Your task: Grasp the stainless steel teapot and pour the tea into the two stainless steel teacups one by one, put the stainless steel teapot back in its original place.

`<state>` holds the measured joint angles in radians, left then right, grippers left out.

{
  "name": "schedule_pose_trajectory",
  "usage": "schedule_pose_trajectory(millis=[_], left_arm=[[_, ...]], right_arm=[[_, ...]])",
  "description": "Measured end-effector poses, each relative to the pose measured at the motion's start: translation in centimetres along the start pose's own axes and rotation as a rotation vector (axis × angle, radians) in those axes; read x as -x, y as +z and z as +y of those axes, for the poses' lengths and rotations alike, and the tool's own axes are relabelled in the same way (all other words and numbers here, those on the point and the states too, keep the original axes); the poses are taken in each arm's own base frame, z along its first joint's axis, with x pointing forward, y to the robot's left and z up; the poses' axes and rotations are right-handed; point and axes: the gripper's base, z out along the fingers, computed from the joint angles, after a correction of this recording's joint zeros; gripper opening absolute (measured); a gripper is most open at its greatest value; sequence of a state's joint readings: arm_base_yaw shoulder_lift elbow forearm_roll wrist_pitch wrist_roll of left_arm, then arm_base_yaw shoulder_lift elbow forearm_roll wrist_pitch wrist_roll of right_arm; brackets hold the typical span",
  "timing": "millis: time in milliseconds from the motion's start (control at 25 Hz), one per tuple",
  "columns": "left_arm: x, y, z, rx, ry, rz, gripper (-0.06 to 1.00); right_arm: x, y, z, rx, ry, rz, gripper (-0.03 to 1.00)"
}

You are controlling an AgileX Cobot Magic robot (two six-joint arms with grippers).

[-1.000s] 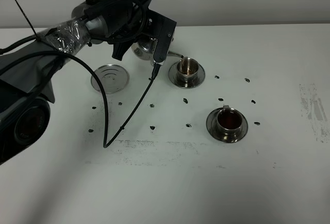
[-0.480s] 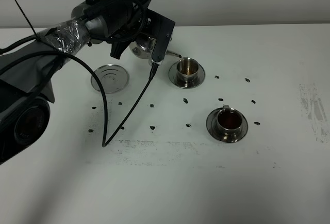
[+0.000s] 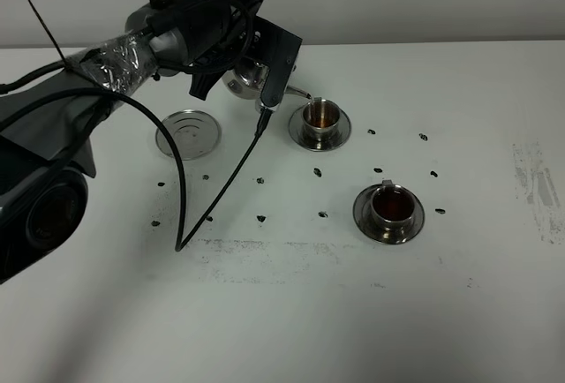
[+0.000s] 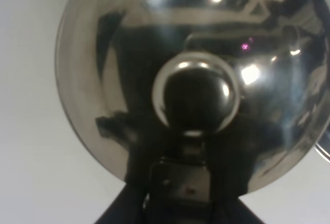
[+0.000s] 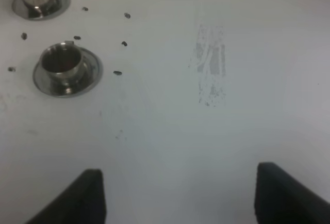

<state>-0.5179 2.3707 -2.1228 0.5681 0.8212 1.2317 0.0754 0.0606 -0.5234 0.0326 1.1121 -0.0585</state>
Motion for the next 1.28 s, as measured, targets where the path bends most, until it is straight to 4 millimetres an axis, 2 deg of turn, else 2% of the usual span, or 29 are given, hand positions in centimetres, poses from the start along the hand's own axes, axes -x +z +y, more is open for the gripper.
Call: schedule_pose_trajectory(millis=[1280], left_arm=[[-0.1,-0.02,0.17,0.018,0.02,0.016,0.18]], right_arm=[[0.0,0.0,0.0,0.0,0.0,0.0,0.59]])
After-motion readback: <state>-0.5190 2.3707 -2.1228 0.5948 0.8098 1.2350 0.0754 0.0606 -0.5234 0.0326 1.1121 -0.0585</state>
